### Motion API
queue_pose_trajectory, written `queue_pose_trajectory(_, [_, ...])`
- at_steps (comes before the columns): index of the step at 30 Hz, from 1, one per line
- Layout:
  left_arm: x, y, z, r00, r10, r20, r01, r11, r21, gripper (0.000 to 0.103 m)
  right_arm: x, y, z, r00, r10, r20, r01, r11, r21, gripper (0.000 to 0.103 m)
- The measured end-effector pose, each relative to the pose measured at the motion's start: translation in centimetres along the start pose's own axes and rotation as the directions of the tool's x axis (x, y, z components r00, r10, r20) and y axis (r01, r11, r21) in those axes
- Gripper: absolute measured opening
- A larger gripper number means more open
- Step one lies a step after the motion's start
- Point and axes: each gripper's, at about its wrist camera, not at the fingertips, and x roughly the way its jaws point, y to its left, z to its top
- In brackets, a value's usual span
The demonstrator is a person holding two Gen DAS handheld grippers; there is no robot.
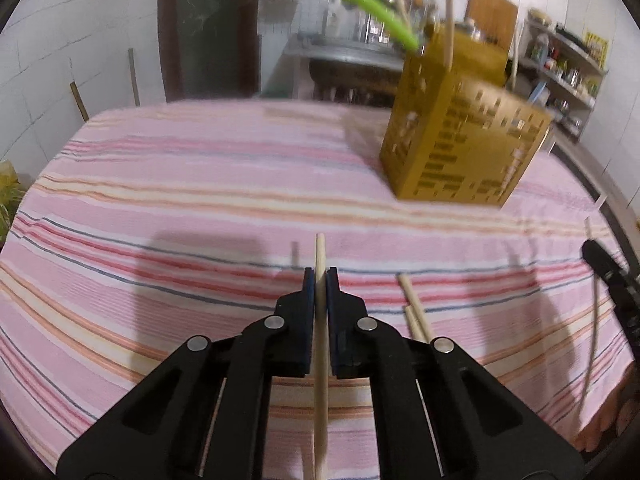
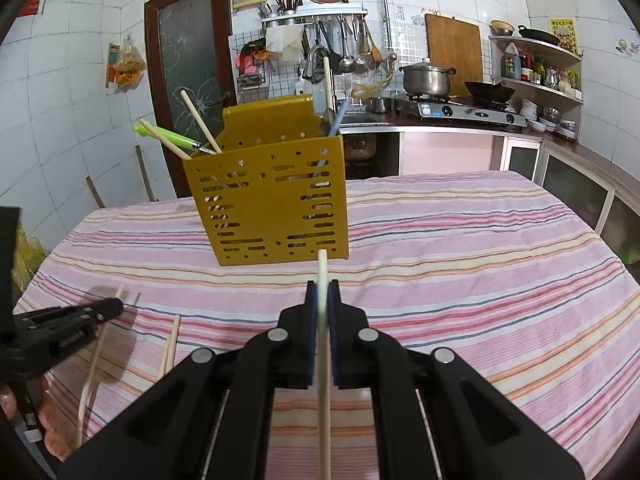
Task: Organize utensils
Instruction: 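Lift both chopsticks and carry them toward the yellow holder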
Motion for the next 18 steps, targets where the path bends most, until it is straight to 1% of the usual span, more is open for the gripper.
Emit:
queue_pose_trajectory(3, [-2.3,0.0,0.3,0.997,0.011,0.082,-0.011,1.0,0.007,0.004,-0.5,0.0,0.2,1.0,0.004,0.016,-0.004,1.0,0.003,0.006])
queue_pose_trajectory(6, [-4.6,-0.1,0.5,0.987,0.008,0.161,-0.01,1.0,0.012,0.004,-1.0,-0.1,0.4,0.999,0.004,0.037,-0.004,1.0,0.002,0.006])
queue_pose_trajectory(10, [-7.2,-0.3,0.7,0.967,0.003,0.253,-0.008,1.0,0.018,0.004,-2.1,-0.2,0.7,0.997,0.004,0.08,-0.005,1.0,0.009,0.006])
queue_pose_trajectory(15, [-9.7,-0.4,0.5,0.941,-0.001,0.338,-0.008,1.0,0.024,0.004,-3.8,-0.3,1.2,0.988,0.001,0.157,-0.003,1.0,0.012,0.006])
queue_pose_trajectory(18, [-10.9,-0.3,0.6,0.927,-0.005,0.375,-0.001,1.0,0.016,0.004,-4.8,-0.3,1.4,0.979,0.004,0.205,-0.006,1.0,0.01,0.006])
